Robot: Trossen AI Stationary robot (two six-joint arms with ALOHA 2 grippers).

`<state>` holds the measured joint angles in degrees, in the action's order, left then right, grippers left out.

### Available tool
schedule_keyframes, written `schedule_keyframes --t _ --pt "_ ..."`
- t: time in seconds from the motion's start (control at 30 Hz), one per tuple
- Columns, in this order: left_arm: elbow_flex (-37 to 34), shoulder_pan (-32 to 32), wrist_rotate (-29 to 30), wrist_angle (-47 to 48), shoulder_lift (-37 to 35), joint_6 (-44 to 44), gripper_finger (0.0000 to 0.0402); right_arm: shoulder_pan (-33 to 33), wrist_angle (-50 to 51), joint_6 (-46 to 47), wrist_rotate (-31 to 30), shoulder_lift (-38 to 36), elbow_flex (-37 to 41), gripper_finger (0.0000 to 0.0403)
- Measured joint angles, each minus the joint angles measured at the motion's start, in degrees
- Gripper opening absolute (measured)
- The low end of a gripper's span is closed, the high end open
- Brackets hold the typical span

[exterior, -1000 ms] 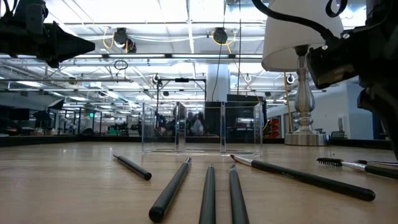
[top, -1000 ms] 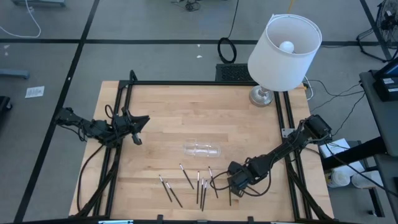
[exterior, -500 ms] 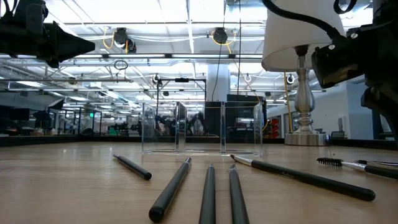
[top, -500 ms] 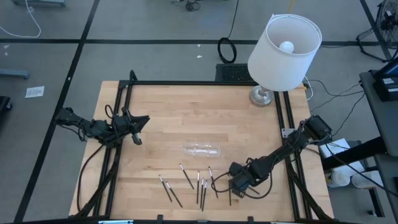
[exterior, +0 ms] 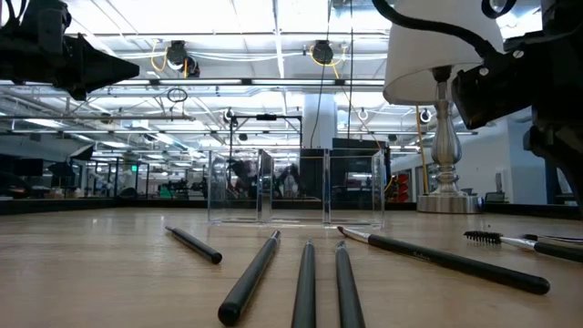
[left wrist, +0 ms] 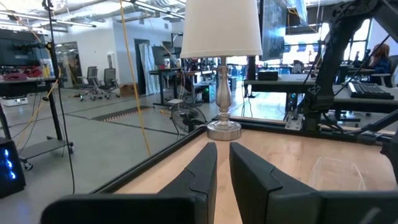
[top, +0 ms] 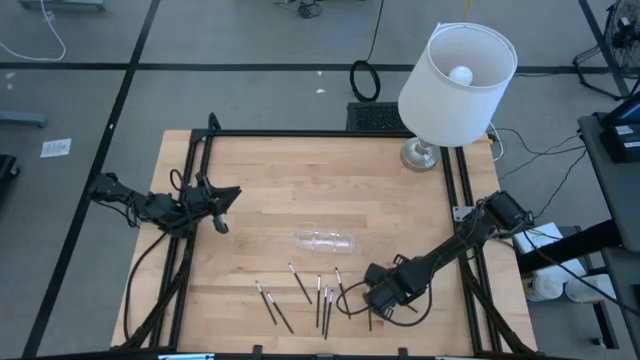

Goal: Pick & Place Makeup Supplies
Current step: Put the makeup brush into the transparent organizer

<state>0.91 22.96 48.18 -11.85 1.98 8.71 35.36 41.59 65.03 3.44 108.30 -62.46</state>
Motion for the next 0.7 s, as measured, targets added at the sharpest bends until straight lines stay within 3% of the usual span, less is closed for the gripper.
schedule_keyframes --t 0.2,0.53,0.7 --pt "0.0 0.0 0.0 0.1 0.0 -0.1 0.0051 0.2 0.5 -1.0 0.4 1.2 0.0 0.0118" --pt "0.0 0.0 0.0 0.1 0.0 -0.3 0.0051 0.2 -1.1 0.2 1.2 1.2 0.0 0.0012" --pt "0.0 0.0 0.0 0.1 0.0 -0.2 0.0051 0.1 -1.1 1.7 0.0 1.2 0.1 0.0009"
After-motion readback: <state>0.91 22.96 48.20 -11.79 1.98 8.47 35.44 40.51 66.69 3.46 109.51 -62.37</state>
